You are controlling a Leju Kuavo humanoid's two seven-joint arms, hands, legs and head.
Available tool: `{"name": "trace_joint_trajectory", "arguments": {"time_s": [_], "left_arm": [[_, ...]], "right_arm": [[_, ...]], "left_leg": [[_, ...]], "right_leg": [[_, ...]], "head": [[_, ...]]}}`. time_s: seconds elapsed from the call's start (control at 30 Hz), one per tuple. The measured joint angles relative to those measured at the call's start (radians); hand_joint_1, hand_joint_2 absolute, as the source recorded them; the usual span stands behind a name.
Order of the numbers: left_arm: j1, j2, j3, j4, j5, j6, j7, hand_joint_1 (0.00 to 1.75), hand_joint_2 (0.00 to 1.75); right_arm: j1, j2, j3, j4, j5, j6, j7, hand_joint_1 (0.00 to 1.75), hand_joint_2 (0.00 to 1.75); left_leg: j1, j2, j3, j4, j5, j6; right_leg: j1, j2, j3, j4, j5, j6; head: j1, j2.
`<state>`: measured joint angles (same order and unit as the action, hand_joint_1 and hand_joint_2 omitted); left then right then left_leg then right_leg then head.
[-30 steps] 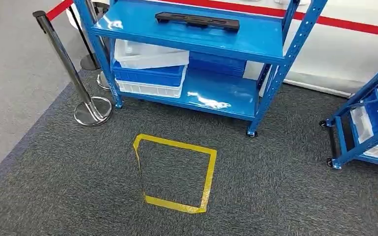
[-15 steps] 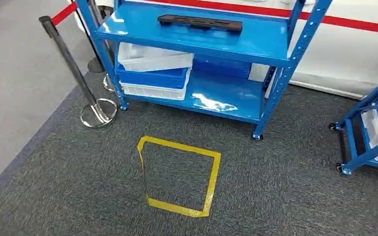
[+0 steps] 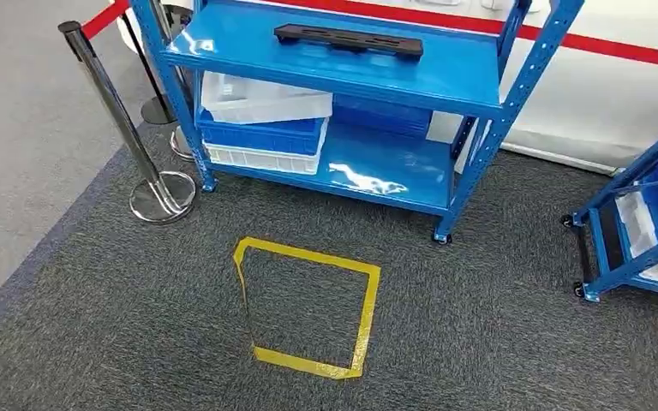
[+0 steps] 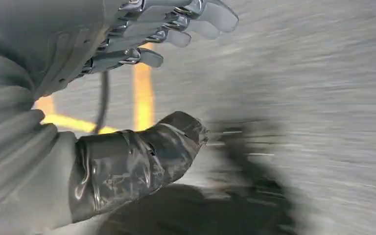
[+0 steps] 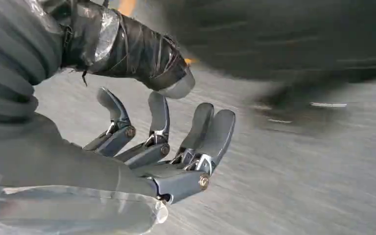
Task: Take the parts from the cabinet and place them on the table.
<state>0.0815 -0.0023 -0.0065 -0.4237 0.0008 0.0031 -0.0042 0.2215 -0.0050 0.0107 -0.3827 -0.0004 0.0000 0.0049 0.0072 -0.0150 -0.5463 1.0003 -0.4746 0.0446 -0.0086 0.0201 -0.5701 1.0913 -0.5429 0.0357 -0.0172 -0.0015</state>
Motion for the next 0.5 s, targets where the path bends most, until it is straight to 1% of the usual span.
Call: {"name": "trace_joint_trajectory", "arguments": {"time_s": [0.03, 0.07, 0.1, 0.13, 0.17, 0.2, 0.23, 0.27, 0.3, 0.33, 0.4, 0.43, 0.47, 0.5], "left_arm": [[-0.026, 0.0, 0.0, -0.026, 0.0, 0.0, 0.0, 0.0, 1.75], [-0.046, 0.0, 0.0, -0.046, 0.0, 0.0, 0.0, 0.0, 1.75], [-0.064, 0.0, 0.0, -0.069, 0.0, 0.0, 0.0, 0.0, 1.75], [-0.076, 0.002, 0.0, -0.09, 0.0, 0.0, 0.0, 0.0, 1.75], [-0.079, 0.002, 0.001, -0.097, 0.0, 0.0, 0.0, 0.0, 1.75], [-0.077, 0.002, 0.001, -0.105, 0.0, 0.0, 0.0, 0.0, 1.75], [-0.069, 0.002, 0.001, -0.105, 0.0, 0.0, 0.0, 0.0, 1.75], [-0.06, 0.001, 0.0, -0.105, 0.0, 0.0, 0.0, 0.0, 1.75], [-0.029, 0.0, 0.0, -0.1, 0.0, 0.0, 0.003, 0.0, 1.75], [0.002, 0.0, 0.0, -0.084, 0.0, 0.0, 0.003, 0.0, 1.75], [0.053, -0.001, 0.0, -0.044, 0.0, 0.0, 0.01, 0.0, 1.75], [0.083, -0.001, 0.0, -0.026, 0.0, 0.0, 0.01, 0.0, 1.75], [0.119, -0.001, 0.0, -0.007, 0.0, 0.0, 0.01, 0.0, 1.75], [0.146, -0.002, 0.0, 0.018, 0.0, 0.0, 0.009, 0.0, 1.75]], "right_arm": [[0.024, 0.0, 0.0, 0.026, 0.0, 0.0, 0.001, 1.75, 1.75], [0.044, 0.0, 0.0, 0.048, 0.0, 0.0, 0.002, 1.75, 1.75], [0.06, -0.001, 0.0, 0.074, 0.0, 0.0, 0.002, 1.75, 1.75], [0.072, -0.001, 0.0, 0.094, 0.0, 0.0, 0.003, 1.75, 1.75], [0.076, -0.001, 0.0, 0.104, 0.0, 0.0, 0.003, 1.75, 1.75], [0.078, -0.001, 0.0, 0.112, 0.0, 0.0, 0.003, 1.75, 1.75], [0.072, -0.002, 0.0, 0.114, 0.0, 0.0, 0.003, 1.75, 1.75], [0.063, -0.002, 0.0, 0.113, 0.0, 0.0, 0.003, 1.75, 1.75], [0.028, -0.006, 0.0, 0.106, 0.0, 0.0, 0.002, 1.75, 1.75], [0.0, -0.006, 0.0, 0.088, 0.0, 0.0, -0.001, 1.75, 1.75], [-0.057, -0.004, 0.0, 0.045, 0.0, 0.0, -0.005, 1.75, 1.75], [-0.086, -0.002, 0.0, 0.026, 0.0, 0.0, -0.006, 1.75, 1.75], [-0.114, 0.001, 0.0, 0.002, 0.0, 0.0, -0.007, 1.75, 1.75], [-0.141, 0.0, 0.0, -0.026, 0.0, 0.0, -0.008, 1.75, 1.75]], "left_leg": [[-0.002, -0.001, -0.001, 0.0, 0.0, 0.003], [-0.003, -0.002, -0.002, 0.001, -0.001, 0.004], [-0.005, -0.005, -0.003, 0.002, -0.002, 0.006], [-0.006, -0.009, -0.002, 0.003, -0.003, 0.007], [-0.007, -0.011, 0.0, 0.003, -0.003, 0.008], [-0.008, -0.016, 0.005, 0.003, -0.005, 0.007], [-0.011, -0.018, 0.009, 0.003, -0.008, 0.006], [-0.01, -0.018, 0.011, 0.002, -0.01, 0.005], [-0.017, -0.012, 0.004, 0.004, -0.017, -0.002], [-0.014, -0.008, 0.005, 0.003, -0.019, -0.007], [-0.01, -0.001, 0.011, 0.0, -0.018, -0.015], [-0.017, 0.0, 0.018, 0.002, -0.022, -0.021], [-0.012, -0.002, 0.014, 0.015, -0.032, -0.026], [-0.011, 0.0, -0.005, 0.055, -0.058, -0.034]], "right_leg": [[0.0, -0.004, -0.041, 0.08, -0.043, 0.002], [-0.001, -0.006, -0.083, 0.16, -0.076, 0.004], [-0.001, -0.007, -0.116, 0.219, -0.09, 0.004], [-0.001, -0.007, -0.122, 0.224, -0.076, 0.003], [0.0, -0.007, -0.112, 0.202, -0.055, 0.0], [0.001, -0.007, -0.071, 0.115, -0.001, -0.007], [0.005, -0.007, -0.023, 0.017, 0.048, -0.016], [0.01, -0.009, 0.009, -0.046, 0.074, -0.024], [0.016, -0.016, 0.032, -0.078, 0.07, -0.032], [0.017, -0.018, 0.031, -0.082, 0.073, -0.034], [0.02, -0.01, 0.031, -0.082, 0.072, -0.04], [0.01, -0.007, 0.035, -0.095, 0.076, -0.044], [0.005, -0.008, 0.043, -0.103, 0.08, -0.045], [0.003, -0.005, 0.045, -0.104, 0.079, -0.046]], "head": [[0.0, 0.0], [0.0, 0.0], [0.0, 0.0], [0.0, 0.0], [0.0, 0.0], [0.0, 0.0], [0.001, 0.0], [0.0, 0.0], [-0.002, 0.0], [0.0, 0.0], [-0.001, 0.0], [-0.001, 0.0], [0.0, 0.0], [-0.006, 0.0]]}}
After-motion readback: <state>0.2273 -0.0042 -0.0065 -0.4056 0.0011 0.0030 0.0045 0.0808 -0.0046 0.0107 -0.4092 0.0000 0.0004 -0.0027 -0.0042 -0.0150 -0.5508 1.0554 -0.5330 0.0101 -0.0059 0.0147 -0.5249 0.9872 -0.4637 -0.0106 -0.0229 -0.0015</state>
